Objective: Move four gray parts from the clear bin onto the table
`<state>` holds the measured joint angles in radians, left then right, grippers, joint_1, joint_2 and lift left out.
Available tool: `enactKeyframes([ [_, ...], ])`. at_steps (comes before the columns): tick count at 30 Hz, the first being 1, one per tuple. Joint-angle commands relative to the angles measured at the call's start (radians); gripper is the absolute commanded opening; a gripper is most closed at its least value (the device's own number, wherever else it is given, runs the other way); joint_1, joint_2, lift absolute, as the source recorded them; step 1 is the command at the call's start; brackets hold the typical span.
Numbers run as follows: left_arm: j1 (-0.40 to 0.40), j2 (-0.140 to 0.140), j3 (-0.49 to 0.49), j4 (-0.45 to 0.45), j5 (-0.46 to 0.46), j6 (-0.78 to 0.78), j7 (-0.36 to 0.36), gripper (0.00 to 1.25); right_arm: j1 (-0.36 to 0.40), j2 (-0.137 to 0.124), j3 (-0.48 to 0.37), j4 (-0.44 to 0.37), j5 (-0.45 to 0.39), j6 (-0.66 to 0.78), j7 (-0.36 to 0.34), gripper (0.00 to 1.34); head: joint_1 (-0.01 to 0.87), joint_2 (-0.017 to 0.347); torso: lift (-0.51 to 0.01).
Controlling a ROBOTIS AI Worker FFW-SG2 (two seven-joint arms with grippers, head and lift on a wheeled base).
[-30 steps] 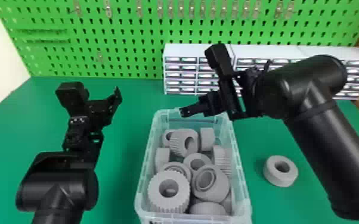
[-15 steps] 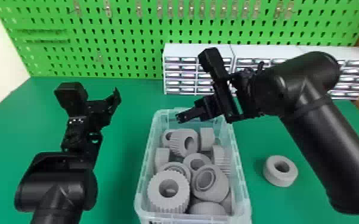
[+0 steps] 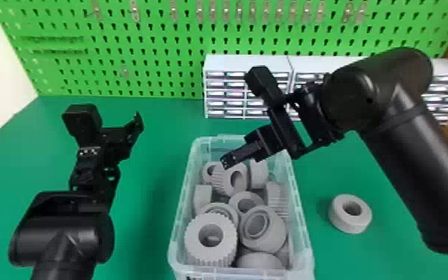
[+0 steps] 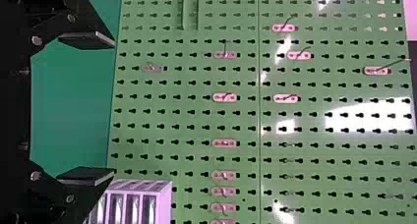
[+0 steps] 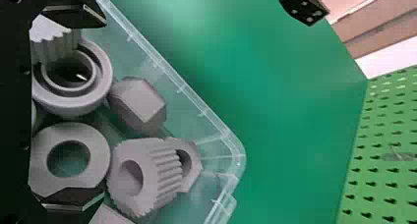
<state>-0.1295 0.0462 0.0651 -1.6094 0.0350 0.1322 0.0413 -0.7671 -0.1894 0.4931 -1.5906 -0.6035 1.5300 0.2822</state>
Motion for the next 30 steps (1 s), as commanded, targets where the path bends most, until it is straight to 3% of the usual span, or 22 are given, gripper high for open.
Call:
enactKeyframes([
  [1, -0.007, 0.001, 0.010, 0.011, -0.012, 0.006, 0.000, 0.91, -0.004, -0.022, 0.021, 0.000, -0.061, 0.019, 0.000, 1.25, 0.693, 0.072, -0.052],
  [15, -0.012, 0.001, 0.021, 0.034, -0.015, 0.006, 0.003, 0.91, -0.020, -0.097, 0.088, 0.001, -0.257, 0.028, 0.002, 1.25, 0.693, 0.072, -0.052],
  [30, -0.019, 0.006, 0.024, 0.039, -0.017, 0.006, 0.022, 0.91, -0.026, -0.137, 0.173, 0.012, -0.355, 0.012, 0.002, 1.25, 0.693, 0.072, -0.052],
])
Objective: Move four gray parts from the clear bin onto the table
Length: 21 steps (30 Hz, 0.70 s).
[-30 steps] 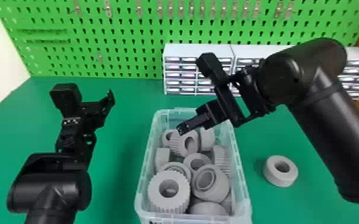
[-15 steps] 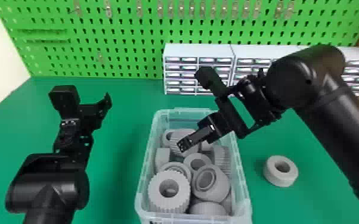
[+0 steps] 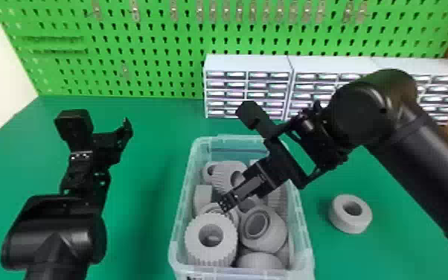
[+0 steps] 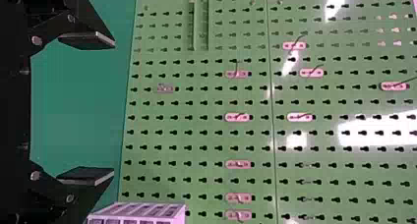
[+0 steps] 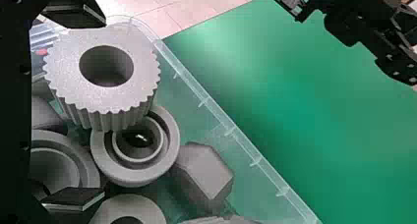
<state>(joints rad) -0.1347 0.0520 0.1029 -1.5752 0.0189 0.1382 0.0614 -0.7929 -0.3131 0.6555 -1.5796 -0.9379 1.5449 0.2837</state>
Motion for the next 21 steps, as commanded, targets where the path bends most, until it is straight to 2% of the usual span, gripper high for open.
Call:
enactKeyframes([
  [1, -0.016, 0.000, -0.019, 0.004, 0.000, 0.000, 0.002, 0.91, 0.006, -0.015, 0.009, 0.001, -0.024, -0.003, 0.000, 1.25, 0.693, 0.072, -0.052],
  [10, -0.020, 0.006, -0.017, 0.003, 0.007, -0.002, 0.002, 0.91, -0.002, 0.014, 0.042, 0.032, -0.002, -0.008, 0.000, 1.25, 0.693, 0.072, -0.052],
  [21, -0.031, 0.011, -0.029, 0.003, 0.010, -0.002, 0.002, 0.91, -0.022, 0.051, 0.087, 0.055, 0.077, -0.008, 0.000, 1.25, 0.693, 0.072, -0.052],
])
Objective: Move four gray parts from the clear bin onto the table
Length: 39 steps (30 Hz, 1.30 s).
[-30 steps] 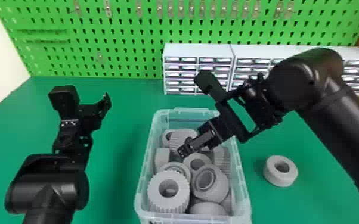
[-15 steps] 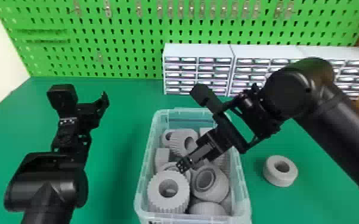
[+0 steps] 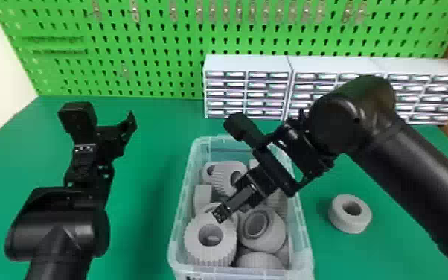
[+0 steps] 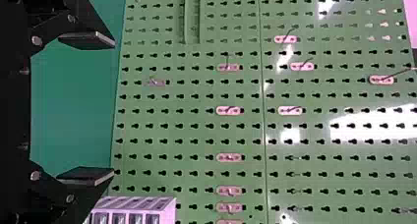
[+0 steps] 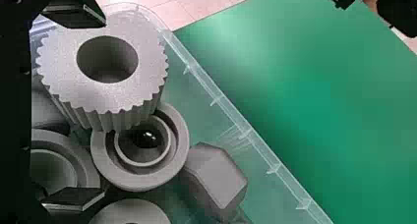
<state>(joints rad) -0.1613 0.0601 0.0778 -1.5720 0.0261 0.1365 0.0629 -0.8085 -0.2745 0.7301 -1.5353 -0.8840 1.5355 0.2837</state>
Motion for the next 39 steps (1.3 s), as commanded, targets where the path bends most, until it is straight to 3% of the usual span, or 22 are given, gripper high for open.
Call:
enactKeyframes([
  [1, -0.004, 0.004, -0.006, 0.000, 0.003, 0.000, 0.000, 0.91, -0.008, 0.015, 0.017, 0.015, 0.025, 0.000, 0.000, 1.25, 0.693, 0.072, -0.052],
  [25, -0.012, 0.009, -0.024, 0.001, 0.015, 0.000, 0.012, 0.91, -0.026, 0.063, 0.074, 0.113, 0.050, -0.029, 0.000, 1.25, 0.693, 0.072, -0.052],
  [39, -0.017, 0.010, -0.027, 0.000, 0.020, -0.002, 0.017, 0.91, -0.027, 0.069, 0.091, 0.156, 0.074, -0.029, 0.000, 1.24, 0.693, 0.072, -0.052],
])
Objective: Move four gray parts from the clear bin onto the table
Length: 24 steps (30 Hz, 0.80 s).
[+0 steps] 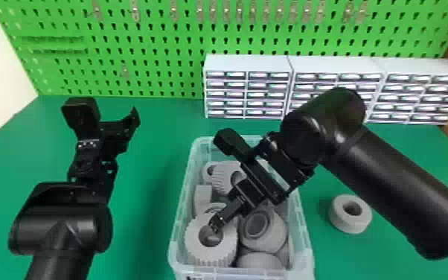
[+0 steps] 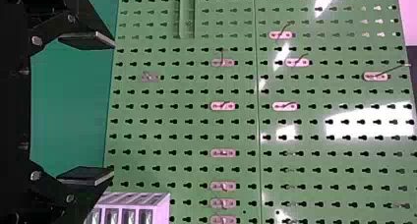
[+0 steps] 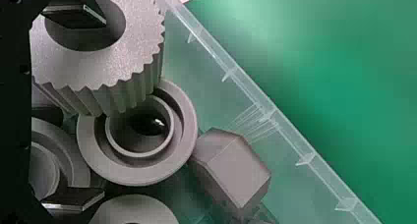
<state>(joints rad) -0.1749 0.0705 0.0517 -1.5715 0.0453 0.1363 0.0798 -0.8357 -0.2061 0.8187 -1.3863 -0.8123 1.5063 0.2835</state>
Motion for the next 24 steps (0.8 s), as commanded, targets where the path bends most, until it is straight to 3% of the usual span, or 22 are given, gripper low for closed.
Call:
enactKeyframes([
  [1, -0.003, 0.000, -0.001, 0.001, 0.001, -0.001, 0.000, 0.91, 0.000, 0.002, 0.004, 0.009, 0.004, 0.000, 0.000, 1.24, 0.693, 0.072, -0.052],
  [18, -0.009, 0.002, -0.003, -0.001, 0.002, -0.004, 0.000, 0.91, -0.008, 0.004, 0.019, 0.016, 0.005, -0.005, 0.000, 1.14, 0.693, 0.072, -0.052],
  [21, -0.009, 0.002, -0.003, 0.001, 0.002, -0.006, 0.000, 0.91, -0.008, 0.005, 0.019, 0.018, 0.005, -0.005, 0.000, 0.98, 0.693, 0.072, -0.052],
  [24, -0.009, 0.003, -0.003, -0.001, 0.002, -0.006, 0.000, 0.91, -0.013, 0.007, 0.020, 0.018, 0.009, -0.005, 0.000, 0.65, 0.693, 0.072, -0.052],
])
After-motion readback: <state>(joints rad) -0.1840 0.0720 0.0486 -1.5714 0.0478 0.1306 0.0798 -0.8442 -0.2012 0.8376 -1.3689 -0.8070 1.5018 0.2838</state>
